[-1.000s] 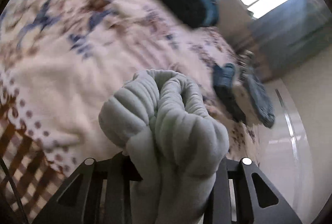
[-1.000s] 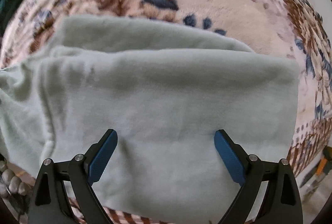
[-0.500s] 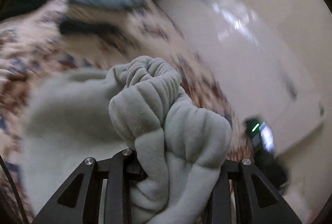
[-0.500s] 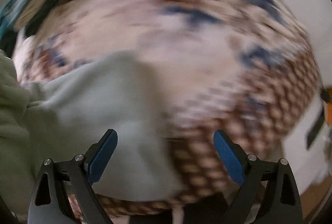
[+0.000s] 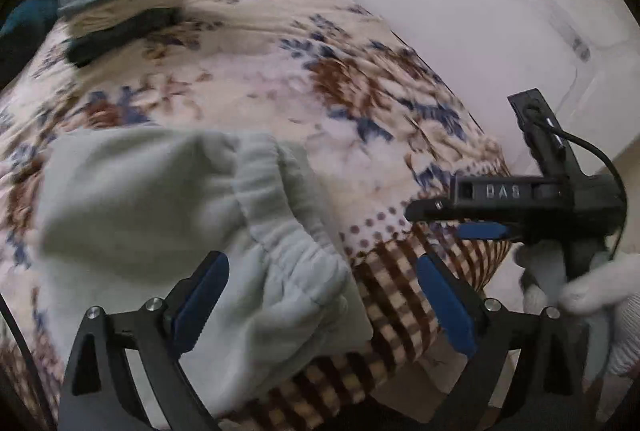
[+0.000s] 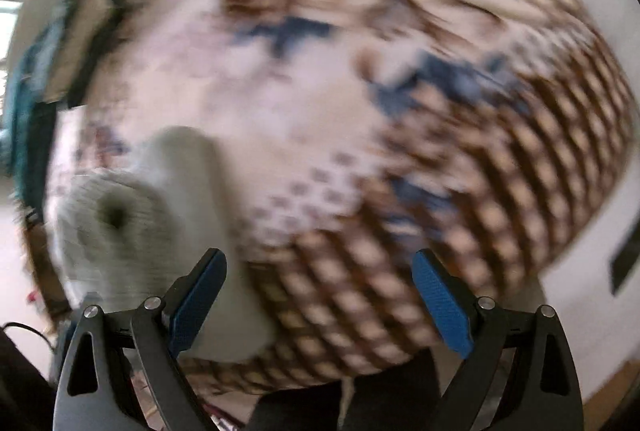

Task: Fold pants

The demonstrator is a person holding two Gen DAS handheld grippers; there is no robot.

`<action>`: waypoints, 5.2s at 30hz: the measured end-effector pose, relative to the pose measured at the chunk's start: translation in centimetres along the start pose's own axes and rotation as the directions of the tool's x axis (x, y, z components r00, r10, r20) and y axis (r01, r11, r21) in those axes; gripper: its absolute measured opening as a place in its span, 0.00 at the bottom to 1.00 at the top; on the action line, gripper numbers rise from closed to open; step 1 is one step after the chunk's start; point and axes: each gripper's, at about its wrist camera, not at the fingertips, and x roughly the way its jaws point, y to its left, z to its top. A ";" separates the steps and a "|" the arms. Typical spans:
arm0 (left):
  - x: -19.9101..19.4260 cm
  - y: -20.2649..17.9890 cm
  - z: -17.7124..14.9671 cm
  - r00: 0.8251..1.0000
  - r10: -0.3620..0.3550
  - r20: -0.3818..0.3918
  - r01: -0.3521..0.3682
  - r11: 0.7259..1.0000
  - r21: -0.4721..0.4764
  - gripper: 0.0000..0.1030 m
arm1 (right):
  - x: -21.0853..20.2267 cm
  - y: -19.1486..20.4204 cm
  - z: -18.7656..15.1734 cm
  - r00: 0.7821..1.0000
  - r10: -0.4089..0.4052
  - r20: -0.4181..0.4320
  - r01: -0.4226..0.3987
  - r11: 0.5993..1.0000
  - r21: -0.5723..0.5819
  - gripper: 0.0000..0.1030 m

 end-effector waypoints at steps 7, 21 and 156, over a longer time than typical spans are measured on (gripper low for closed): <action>-5.6 10.0 0.9 0.973 0.229 0.036 -0.213 0.941 -0.262 0.94 | 2.6 9.0 0.9 0.951 0.270 -0.150 -0.288 0.951 -0.116 0.93; -5.4 19.3 1.2 0.975 0.222 -0.027 -0.207 0.847 -0.489 0.94 | 0.0 12.7 2.5 0.993 0.117 -0.001 -0.112 0.954 -0.279 0.39; 9.8 23.4 -1.9 0.873 -0.473 -0.118 0.326 0.746 -0.580 1.00 | 7.5 3.1 4.2 0.694 0.567 -0.443 -0.662 0.745 -0.082 0.98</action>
